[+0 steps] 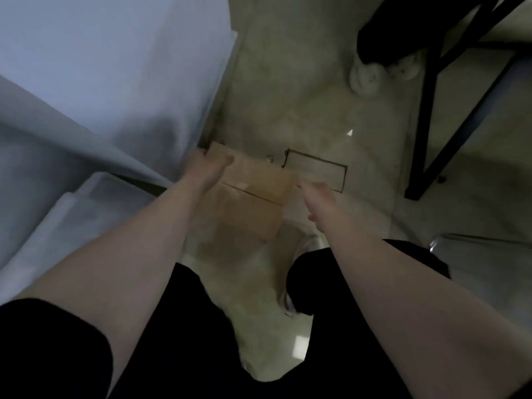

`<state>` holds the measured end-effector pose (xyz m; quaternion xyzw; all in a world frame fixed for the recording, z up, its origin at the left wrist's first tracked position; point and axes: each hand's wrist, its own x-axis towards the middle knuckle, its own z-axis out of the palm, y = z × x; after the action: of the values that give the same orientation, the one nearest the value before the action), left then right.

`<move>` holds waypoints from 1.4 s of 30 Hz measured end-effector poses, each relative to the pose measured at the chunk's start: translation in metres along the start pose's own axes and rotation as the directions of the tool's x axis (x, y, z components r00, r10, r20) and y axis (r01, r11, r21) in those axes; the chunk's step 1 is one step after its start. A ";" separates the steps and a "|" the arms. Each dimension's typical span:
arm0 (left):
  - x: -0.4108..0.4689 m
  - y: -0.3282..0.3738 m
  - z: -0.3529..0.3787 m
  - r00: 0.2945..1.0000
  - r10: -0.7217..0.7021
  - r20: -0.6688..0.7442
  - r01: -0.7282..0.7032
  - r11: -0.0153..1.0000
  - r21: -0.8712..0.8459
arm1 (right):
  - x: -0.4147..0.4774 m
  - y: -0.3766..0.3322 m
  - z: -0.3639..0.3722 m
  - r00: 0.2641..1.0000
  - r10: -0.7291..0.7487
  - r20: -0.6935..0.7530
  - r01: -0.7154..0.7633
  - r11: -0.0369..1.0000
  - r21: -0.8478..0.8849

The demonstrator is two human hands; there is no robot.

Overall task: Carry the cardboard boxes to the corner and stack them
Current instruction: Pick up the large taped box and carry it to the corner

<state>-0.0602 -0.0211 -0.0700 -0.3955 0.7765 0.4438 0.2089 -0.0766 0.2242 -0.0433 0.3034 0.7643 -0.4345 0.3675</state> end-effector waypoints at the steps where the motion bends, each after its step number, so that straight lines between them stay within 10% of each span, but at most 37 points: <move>1: 0.021 -0.011 0.010 1.000 -0.018 -0.012 0.018 1.000 0.022 | 0.019 0.007 0.005 1.000 0.019 -0.003 -0.019 1.000 0.011; 10: 0.156 -0.088 0.085 0.950 -0.138 -0.281 0.168 0.982 0.086 | 0.167 0.094 0.073 0.985 0.108 0.134 -0.135 0.968 0.213; 23: 0.136 -0.082 0.074 0.978 -0.081 -0.194 0.119 0.974 0.194 | 0.180 0.140 0.117 0.980 0.113 0.161 -0.185 0.807 0.560; 42: -0.240 -0.058 -0.149 0.914 -0.342 -0.220 0.329 0.940 -0.096 | -0.186 -0.027 0.008 0.967 -0.049 0.251 0.066 0.996 -0.058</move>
<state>0.1338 -0.0624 0.1386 -0.5779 0.7035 0.3735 0.1778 0.0063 0.1784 0.1192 0.2120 0.7344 -0.4541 0.4577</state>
